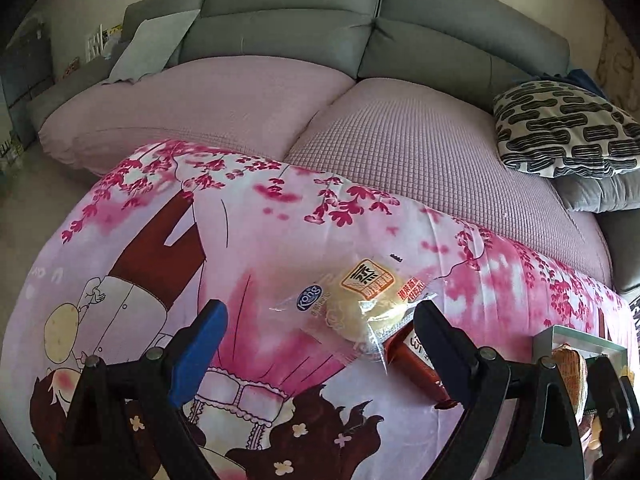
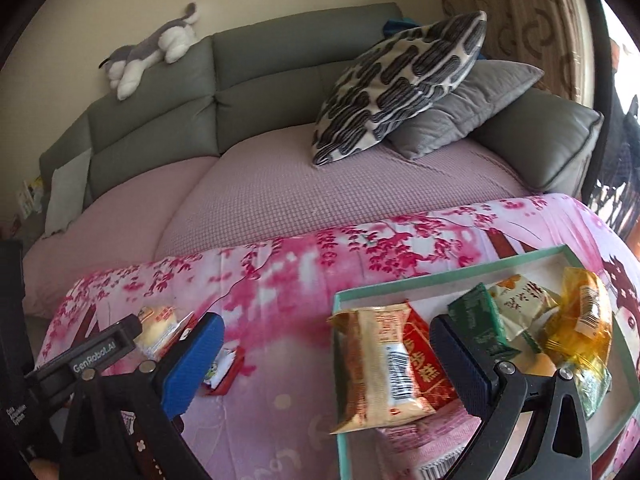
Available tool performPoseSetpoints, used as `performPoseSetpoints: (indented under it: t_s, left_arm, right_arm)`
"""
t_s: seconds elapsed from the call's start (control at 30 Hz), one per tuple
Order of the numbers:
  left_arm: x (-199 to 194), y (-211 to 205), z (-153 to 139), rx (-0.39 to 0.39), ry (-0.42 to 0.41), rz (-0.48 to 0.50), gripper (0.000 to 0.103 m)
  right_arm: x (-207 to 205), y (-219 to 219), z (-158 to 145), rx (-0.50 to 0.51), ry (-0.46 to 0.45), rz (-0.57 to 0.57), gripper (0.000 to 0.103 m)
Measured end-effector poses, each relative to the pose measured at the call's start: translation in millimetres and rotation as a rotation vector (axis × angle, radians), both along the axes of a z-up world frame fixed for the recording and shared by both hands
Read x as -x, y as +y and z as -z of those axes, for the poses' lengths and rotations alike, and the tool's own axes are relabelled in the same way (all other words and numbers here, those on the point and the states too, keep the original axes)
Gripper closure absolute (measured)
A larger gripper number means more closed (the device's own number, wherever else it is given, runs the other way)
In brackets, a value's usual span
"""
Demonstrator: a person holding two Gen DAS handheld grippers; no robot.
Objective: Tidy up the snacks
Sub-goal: 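Move the left gripper to the bagged bun while the right approaches the red milk biscuit packet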
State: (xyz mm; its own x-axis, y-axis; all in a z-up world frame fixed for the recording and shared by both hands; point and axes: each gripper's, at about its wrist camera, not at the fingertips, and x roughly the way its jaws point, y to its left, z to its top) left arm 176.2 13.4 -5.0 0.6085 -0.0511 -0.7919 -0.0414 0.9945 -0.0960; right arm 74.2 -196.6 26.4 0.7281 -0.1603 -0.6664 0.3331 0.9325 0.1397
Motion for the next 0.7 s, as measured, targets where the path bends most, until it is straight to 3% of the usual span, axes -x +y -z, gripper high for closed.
performPoseSetpoints:
  t_s: [0.13, 0.3, 0.5, 0.7]
  left_arm:
    - [-2, 6, 3, 0.024, 0.007, -0.008, 0.009]
    - [-7, 13, 13, 0.093, 0.036, 0.004, 0.009]
    - [-13, 11, 21, 0.119, 0.054, 0.027, 0.009]
    - [-21, 2, 31, 0.11, 0.094, 0.065, 0.009]
  right_arm:
    - [-14, 19, 15, 0.003, 0.018, -0.094, 0.0]
    - [-27, 34, 32, 0.006, 0.033, -0.156, 0.0]
    - [-40, 41, 53, -0.008, 0.084, -0.201, 0.0]
    - [-47, 57, 60, 0.081, 0.11, -0.261, 0.0]
